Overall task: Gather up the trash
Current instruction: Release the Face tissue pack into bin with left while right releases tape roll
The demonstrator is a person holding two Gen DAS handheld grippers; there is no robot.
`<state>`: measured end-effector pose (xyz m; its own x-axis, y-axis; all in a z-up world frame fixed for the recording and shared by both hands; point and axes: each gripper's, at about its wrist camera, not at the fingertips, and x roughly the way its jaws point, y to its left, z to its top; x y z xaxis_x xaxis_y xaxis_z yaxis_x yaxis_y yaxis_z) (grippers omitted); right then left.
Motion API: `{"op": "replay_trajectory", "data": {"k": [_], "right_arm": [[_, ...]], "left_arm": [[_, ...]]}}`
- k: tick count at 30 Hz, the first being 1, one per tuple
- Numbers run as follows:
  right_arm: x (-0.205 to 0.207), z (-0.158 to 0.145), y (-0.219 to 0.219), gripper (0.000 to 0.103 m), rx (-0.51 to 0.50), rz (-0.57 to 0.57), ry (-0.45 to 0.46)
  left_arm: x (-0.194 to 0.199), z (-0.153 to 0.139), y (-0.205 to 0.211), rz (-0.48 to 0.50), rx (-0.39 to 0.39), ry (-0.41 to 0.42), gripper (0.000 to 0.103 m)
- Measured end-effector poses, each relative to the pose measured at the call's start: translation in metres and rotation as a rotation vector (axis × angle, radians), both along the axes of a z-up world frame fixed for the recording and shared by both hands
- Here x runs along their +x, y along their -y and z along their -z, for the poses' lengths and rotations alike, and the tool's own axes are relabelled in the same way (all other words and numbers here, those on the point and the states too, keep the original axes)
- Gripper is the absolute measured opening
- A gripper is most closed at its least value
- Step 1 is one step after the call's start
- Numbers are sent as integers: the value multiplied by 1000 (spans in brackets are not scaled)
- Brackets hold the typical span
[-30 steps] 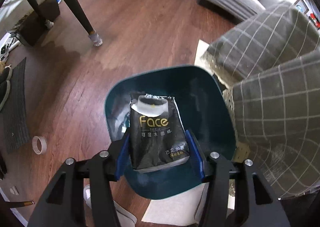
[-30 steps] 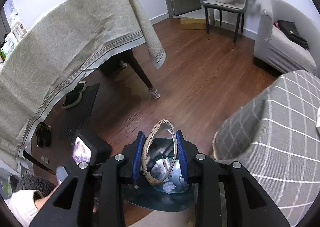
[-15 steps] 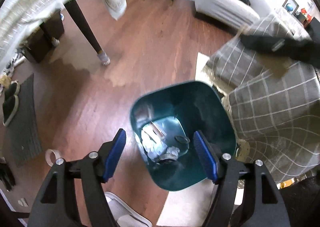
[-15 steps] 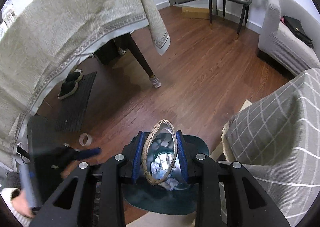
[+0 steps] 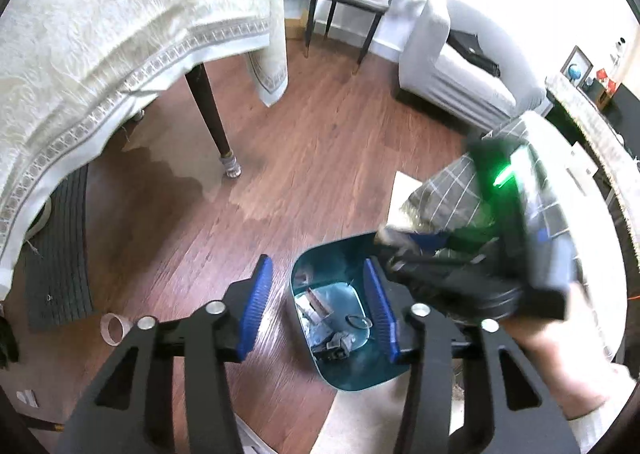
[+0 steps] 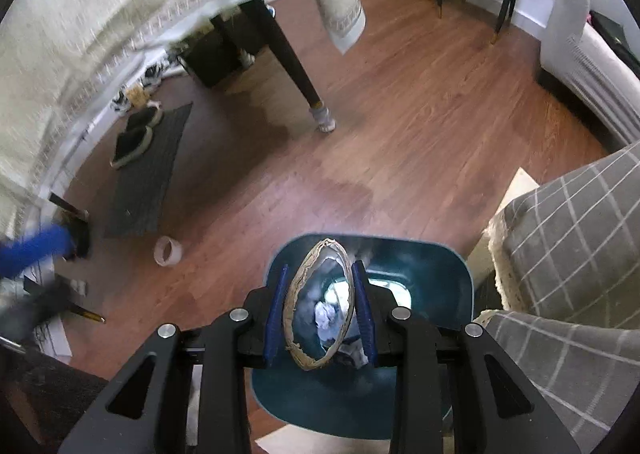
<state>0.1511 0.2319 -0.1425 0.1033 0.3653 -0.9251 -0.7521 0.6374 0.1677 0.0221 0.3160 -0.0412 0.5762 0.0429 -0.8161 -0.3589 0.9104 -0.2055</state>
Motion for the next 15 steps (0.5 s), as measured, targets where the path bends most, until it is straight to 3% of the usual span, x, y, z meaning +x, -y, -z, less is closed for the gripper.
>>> {"op": "replay_trajectory", "data": {"k": [5, 15], "right_arm": [[4, 23, 2, 32, -44, -3, -25], [3, 64, 21, 34, -147, -12, -46]], "left_arm": [[0, -21, 2, 8, 0, 50, 37], [9, -42, 20, 54, 25, 85, 34]]}}
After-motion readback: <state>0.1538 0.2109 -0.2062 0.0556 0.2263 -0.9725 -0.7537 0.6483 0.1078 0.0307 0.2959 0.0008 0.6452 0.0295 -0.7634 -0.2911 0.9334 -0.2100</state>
